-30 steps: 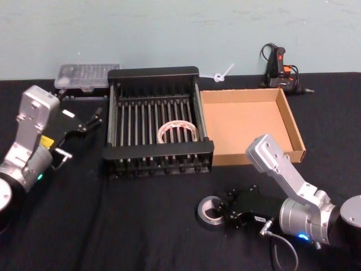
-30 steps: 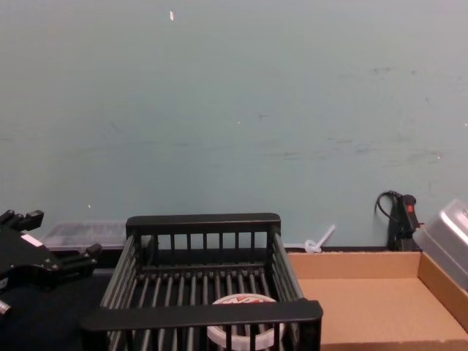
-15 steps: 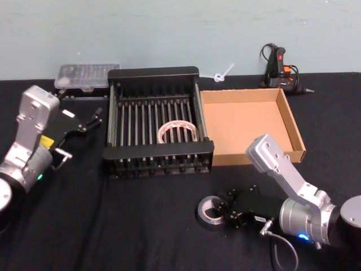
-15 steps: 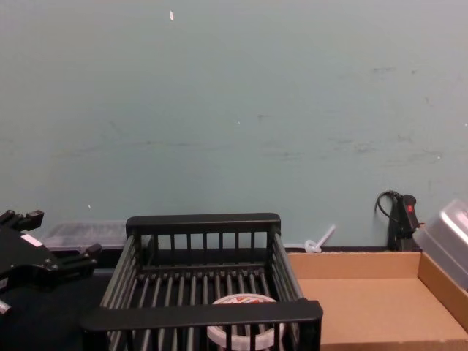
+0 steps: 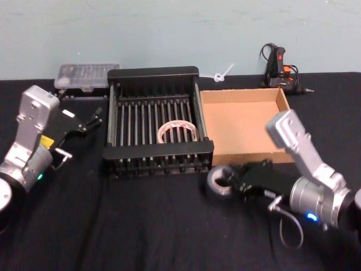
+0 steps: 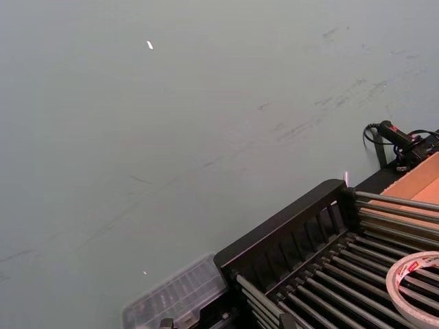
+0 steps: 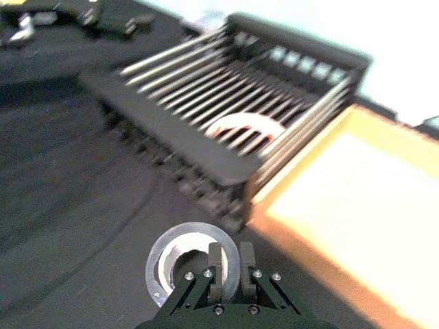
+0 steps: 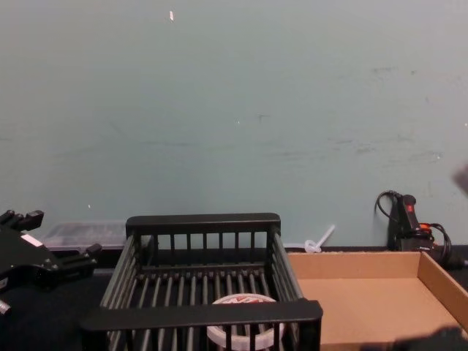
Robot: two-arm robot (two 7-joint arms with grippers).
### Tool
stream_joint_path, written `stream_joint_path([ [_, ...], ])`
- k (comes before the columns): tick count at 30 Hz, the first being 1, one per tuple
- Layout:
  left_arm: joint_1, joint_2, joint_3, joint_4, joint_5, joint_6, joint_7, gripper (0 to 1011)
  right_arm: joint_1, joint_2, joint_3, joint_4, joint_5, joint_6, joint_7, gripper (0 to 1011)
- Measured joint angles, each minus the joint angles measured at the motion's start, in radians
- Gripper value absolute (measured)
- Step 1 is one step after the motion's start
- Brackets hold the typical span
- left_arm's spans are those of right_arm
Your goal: Pick up the white tape and place it into the black box , Pick up the silver tape and place it into the brown box.
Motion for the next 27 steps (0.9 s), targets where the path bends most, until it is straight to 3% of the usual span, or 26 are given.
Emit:
stream_joint_path([
  [11, 0.000, 0.000, 0.000, 0.000, 0.000, 0.000, 0.000, 1001, 0.064, -0.069, 0.073, 0.072, -0.030, -0.026, -0.091, 156],
  [27, 0.000, 0.000, 0.000, 0.000, 0.000, 0.000, 0.000, 1001, 0.197, -0.170, 0.096, 0.262, -0.099, -0.011, -0.151, 156],
])
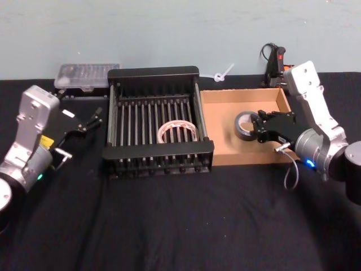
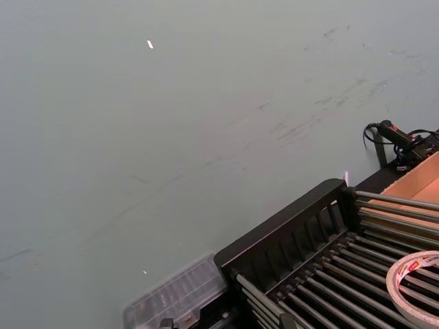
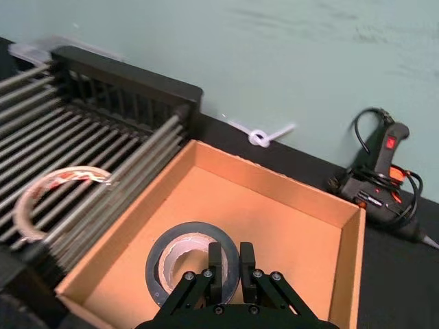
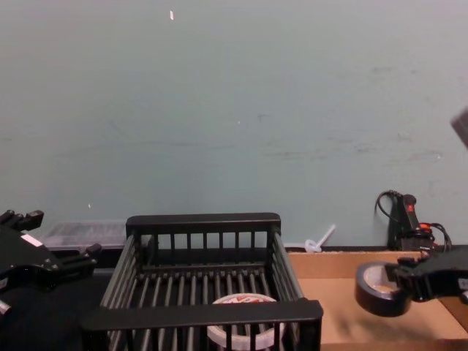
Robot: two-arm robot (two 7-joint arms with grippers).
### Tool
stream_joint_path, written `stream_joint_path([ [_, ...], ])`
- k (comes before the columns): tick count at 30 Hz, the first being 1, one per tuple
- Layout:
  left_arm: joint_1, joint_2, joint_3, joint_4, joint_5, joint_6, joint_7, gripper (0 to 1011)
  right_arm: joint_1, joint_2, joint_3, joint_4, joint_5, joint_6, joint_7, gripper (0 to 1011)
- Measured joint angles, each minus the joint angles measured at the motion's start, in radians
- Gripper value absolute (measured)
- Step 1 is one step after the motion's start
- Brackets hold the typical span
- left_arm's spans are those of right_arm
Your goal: Pick up the white tape and place it into the black box , Pick up the silver tape and place it into the brown box.
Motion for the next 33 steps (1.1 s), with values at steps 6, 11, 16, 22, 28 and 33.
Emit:
stream_joint_path([
  [6, 0.000, 0.000, 0.000, 0.000, 0.000, 0.000, 0.000, 1001, 0.030, -0.032, 0.014, 0.063, -0.014, 0.007, -0.017, 156],
  [11, 0.000, 0.000, 0.000, 0.000, 0.000, 0.000, 0.000, 1002, 0.034, -0.035, 0.015, 0.069, -0.016, 0.007, -0.019, 156],
  [16, 0.000, 0.000, 0.000, 0.000, 0.000, 0.000, 0.000, 1001, 0.032, -0.033, 0.014, 0.065, -0.016, 0.007, -0.018, 156],
  [22, 0.000, 0.000, 0.000, 0.000, 0.000, 0.000, 0.000, 1001, 0.030, -0.031, 0.013, 0.061, -0.015, 0.007, -0.017, 156],
  [28, 0.000, 0.000, 0.000, 0.000, 0.000, 0.000, 0.000, 1001, 0.029, -0.030, 0.012, 0.059, -0.015, 0.007, -0.016, 295],
  [33, 0.000, 0.000, 0.000, 0.000, 0.000, 0.000, 0.000, 1001, 0.029, -0.030, 0.011, 0.058, -0.015, 0.007, -0.016, 449],
])
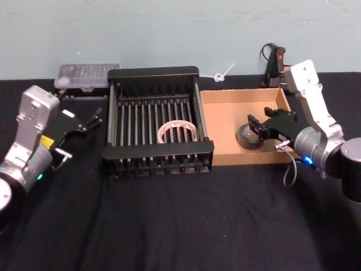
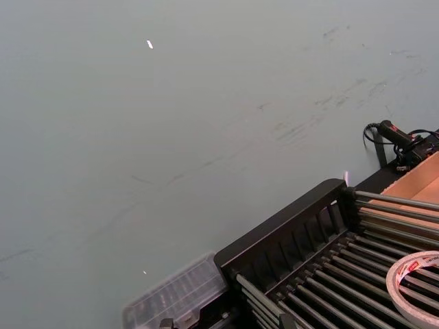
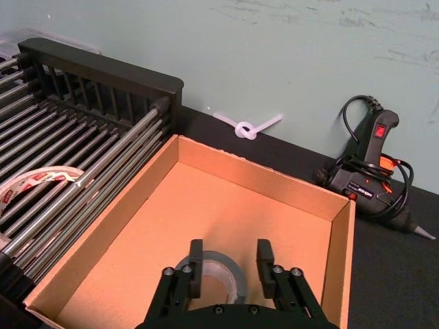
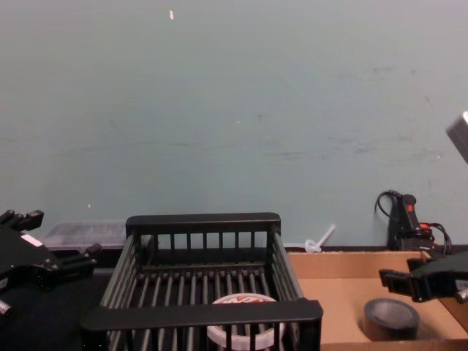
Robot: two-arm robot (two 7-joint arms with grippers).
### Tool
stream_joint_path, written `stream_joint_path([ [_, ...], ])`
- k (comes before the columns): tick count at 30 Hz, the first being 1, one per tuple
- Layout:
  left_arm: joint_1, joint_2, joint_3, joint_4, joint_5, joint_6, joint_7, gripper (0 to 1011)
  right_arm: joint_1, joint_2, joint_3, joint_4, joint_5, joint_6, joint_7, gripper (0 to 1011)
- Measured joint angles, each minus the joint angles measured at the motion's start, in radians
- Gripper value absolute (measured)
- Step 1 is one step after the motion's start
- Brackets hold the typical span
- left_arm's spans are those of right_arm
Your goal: Pick up the white tape and place it into the black box , Pick up the silver tape and place it into the brown box.
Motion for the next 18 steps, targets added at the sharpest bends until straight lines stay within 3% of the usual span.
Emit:
stream_joint_path([
  [11, 0.000, 0.000, 0.000, 0.000, 0.000, 0.000, 0.000, 1001, -0.001, 0.001, -0.001, -0.001, 0.001, 0.000, 0.001, 829],
  [18, 0.000, 0.000, 0.000, 0.000, 0.000, 0.000, 0.000, 1001, -0.001, 0.001, -0.001, -0.002, 0.001, 0.000, 0.001, 1000],
])
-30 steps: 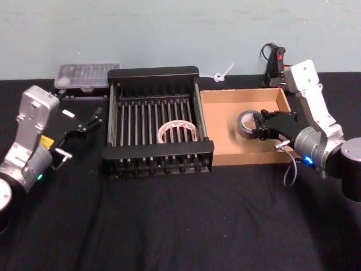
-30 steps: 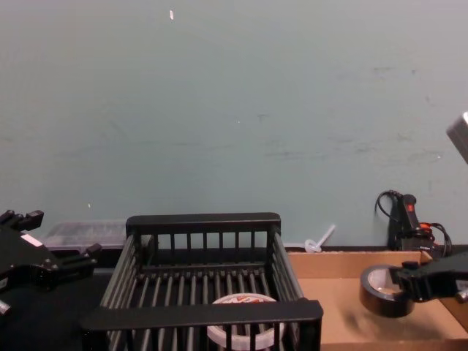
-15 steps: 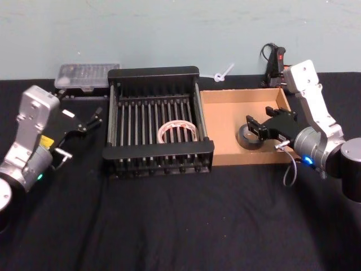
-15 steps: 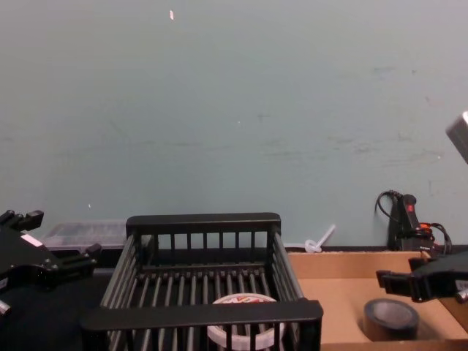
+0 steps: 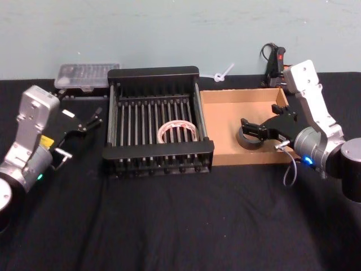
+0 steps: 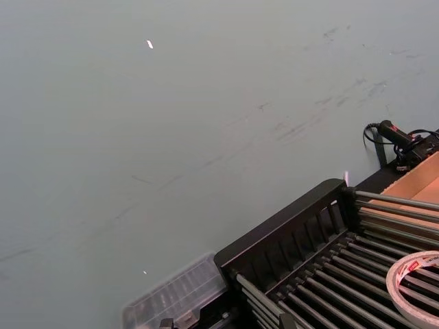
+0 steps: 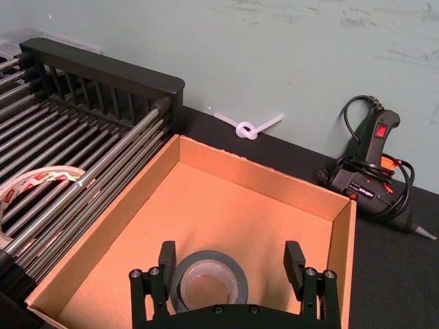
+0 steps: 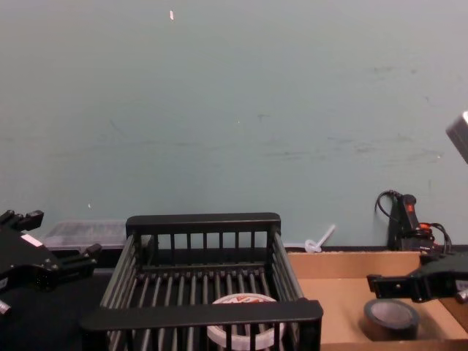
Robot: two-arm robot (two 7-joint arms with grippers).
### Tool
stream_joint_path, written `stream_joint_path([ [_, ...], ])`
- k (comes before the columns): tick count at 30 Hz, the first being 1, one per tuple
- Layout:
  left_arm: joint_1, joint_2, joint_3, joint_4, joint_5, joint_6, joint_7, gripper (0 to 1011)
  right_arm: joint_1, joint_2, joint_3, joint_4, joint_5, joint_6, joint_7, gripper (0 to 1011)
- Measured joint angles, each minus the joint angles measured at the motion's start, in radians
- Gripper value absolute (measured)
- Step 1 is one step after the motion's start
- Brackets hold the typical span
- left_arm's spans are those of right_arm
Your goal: Pick up the white tape and place it into the black box , Pick up the silver tape and place it into the brown box.
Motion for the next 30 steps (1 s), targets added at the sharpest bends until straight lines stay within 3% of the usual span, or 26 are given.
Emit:
stream_joint_path([
  [7, 0.000, 0.000, 0.000, 0.000, 0.000, 0.000, 0.000, 1001, -0.008, -0.012, 0.013, -0.004, -0.004, -0.002, -0.004, 1002],
  [11, 0.000, 0.000, 0.000, 0.000, 0.000, 0.000, 0.000, 1001, -0.029, -0.031, 0.035, -0.022, -0.021, -0.041, -0.041, 1002],
  [13, 0.000, 0.000, 0.000, 0.000, 0.000, 0.000, 0.000, 1001, -0.042, -0.038, 0.040, -0.031, -0.039, -0.079, -0.069, 1002],
  [15, 0.000, 0.000, 0.000, 0.000, 0.000, 0.000, 0.000, 1001, -0.072, -0.056, 0.048, -0.037, -0.086, -0.186, -0.138, 1002],
  [16, 0.000, 0.000, 0.000, 0.000, 0.000, 0.000, 0.000, 1002, -0.072, -0.056, 0.048, -0.037, -0.086, -0.186, -0.138, 1002],
  [19, 0.000, 0.000, 0.000, 0.000, 0.000, 0.000, 0.000, 1001, -0.105, -0.074, 0.051, -0.025, -0.149, -0.313, -0.218, 1002],
  [20, 0.000, 0.000, 0.000, 0.000, 0.000, 0.000, 0.000, 1001, -0.105, -0.074, 0.051, -0.025, -0.149, -0.313, -0.218, 1002],
  [23, 0.000, 0.000, 0.000, 0.000, 0.000, 0.000, 0.000, 1001, -0.138, -0.088, 0.053, -0.011, -0.212, -0.402, -0.292, 1002],
  [30, 0.000, 0.000, 0.000, 0.000, 0.000, 0.000, 0.000, 1001, -0.179, -0.103, 0.078, -0.001, -0.247, -0.441, -0.340, 1002],
])
